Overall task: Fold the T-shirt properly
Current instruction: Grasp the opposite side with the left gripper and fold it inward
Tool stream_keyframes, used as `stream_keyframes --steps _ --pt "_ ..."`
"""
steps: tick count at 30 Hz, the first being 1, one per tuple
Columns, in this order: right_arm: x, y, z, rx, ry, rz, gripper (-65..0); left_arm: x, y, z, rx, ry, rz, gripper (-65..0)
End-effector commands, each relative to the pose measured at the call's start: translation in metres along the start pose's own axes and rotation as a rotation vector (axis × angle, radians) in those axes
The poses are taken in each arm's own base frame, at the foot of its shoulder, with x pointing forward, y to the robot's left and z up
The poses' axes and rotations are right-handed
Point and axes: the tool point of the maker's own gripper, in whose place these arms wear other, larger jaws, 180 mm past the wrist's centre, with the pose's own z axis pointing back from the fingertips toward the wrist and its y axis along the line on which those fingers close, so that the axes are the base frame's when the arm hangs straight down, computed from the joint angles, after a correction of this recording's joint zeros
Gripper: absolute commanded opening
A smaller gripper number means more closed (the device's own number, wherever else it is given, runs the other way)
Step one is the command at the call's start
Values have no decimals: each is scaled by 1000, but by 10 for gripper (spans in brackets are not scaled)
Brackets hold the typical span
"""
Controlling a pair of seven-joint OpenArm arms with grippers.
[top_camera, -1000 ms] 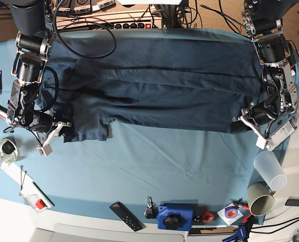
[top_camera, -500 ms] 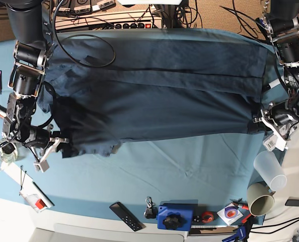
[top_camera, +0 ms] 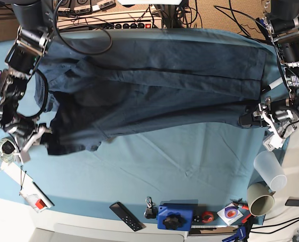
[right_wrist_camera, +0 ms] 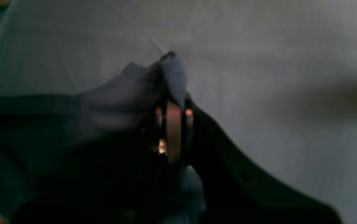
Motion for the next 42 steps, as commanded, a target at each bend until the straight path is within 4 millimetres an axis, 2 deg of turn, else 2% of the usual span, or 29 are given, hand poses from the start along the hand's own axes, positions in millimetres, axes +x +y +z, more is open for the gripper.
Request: stream_keyframes --steps 1,4,9,18,22,27,30,35,42 --pt "18 -1 12 -4 -62 24 -650 20 -5 12 -11 -39 -37 -650" --pt "3 0 20 -14 -51 28 -650 17 -7 17 -20 -7 -40 -650" --pt "-13 4 35 -51 -31 72 -650 26 -22 20 -110 -67 -24 -650" --pt "-62 18 46 -43 72 92 -650 23 -23 20 -125 -72 -13 -650" --pt "-73 18 57 -52 75 81 -650 21 -31 23 -187 -104 8 -650" --pt "-76 9 76 -98 49 62 -650 1 -22 29 -163 -71 11 -650" --pt "-80 7 84 -96 46 35 -650 -5 -23 30 -158 -61 6 -650" --pt "-98 7 87 -95 91 15 -650 -14 -26 32 -153 -44 -12 -650" --pt "-131 8 94 -97 169 -16 -650 -51 -25 35 -135 16 8 -650"
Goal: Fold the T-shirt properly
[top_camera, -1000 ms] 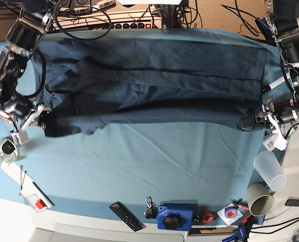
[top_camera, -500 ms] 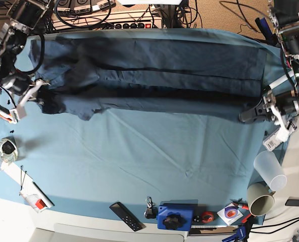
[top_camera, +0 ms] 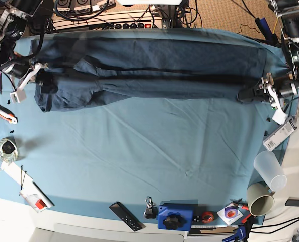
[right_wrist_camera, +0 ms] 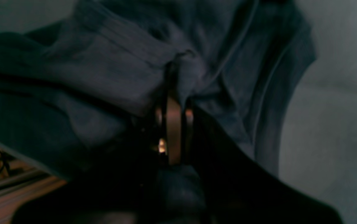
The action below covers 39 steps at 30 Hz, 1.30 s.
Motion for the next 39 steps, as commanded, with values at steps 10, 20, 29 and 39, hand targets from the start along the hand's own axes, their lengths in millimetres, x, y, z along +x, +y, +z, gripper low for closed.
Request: stream_keyframes --steps 10,20,29,39 --pt "-8 -7 9 -33 16 15 -650 -12 1 9 6 11 11 -650" --pt "-12 2 2 -4 -5 -14 -650 -25 3 10 9 29 12 -650" --pt "-33 28 -10 61 -30 -93 -650 -25 3 10 9 29 12 -650" --pt "5 17 37 -80 -145 15 -650 -25 3 10 8 29 12 -650"
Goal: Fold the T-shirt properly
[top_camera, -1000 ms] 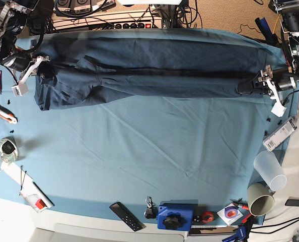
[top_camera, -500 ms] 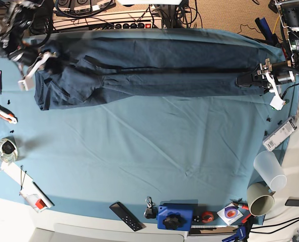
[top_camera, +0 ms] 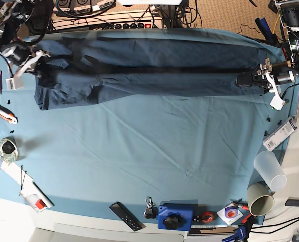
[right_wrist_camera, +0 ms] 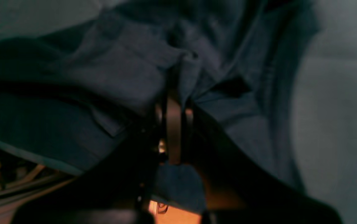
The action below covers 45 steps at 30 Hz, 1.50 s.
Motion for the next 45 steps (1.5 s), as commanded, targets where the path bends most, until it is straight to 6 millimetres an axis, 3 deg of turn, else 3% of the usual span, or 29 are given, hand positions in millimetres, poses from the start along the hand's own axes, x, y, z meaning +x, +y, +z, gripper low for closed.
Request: stream_keyframes --steps 1,9,18,26,30,33,40,45 --pt "12 -3 8 -13 -37 24 -650 12 -4 8 -4 -24 -31 -650" --pt "12 -7 12 -29 -41 16 -650 12 -4 8 -4 -23 -31 -650" --pt "-24 -18 19 -90 82 7 -650 12 -4 8 -4 -23 -31 -650" --pt "-25 -18 19 -90 82 7 -650 12 -4 8 -4 -23 -31 -650" --pt "-24 -18 19 -90 82 7 -495 12 -4 8 -4 -23 -31 -447" --pt "-24 -18 19 -90 82 7 -475 12 -4 8 -4 -23 -31 -336" --pt "-20 -13 18 -65 59 2 -475 19 -8 11 13 -30 -75 -326" --pt "-20 -13 18 -65 60 3 -475 58 -27 42 65 -155 -211 -326"
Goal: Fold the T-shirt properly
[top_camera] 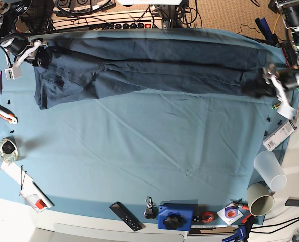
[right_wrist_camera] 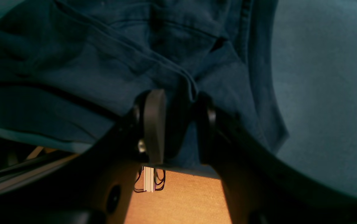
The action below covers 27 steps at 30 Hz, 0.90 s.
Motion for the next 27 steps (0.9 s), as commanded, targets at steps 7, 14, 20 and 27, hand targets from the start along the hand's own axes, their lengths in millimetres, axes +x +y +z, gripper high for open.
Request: stream_keyframes --steps 7,14,20,27 --pt "12 -2 6 -7 -36 27 -475 32 19 61 223 -110 -109 -326" --pt "12 -2 6 -7 -37 27 -475 -34 30 56 269 12 5 -326" --pt "12 -2 6 -7 -36 27 -475 -49 29 46 268 37 33 -325" --pt "12 -2 6 -10 -34 27 -475 -52 25 39 247 53 35 -323"
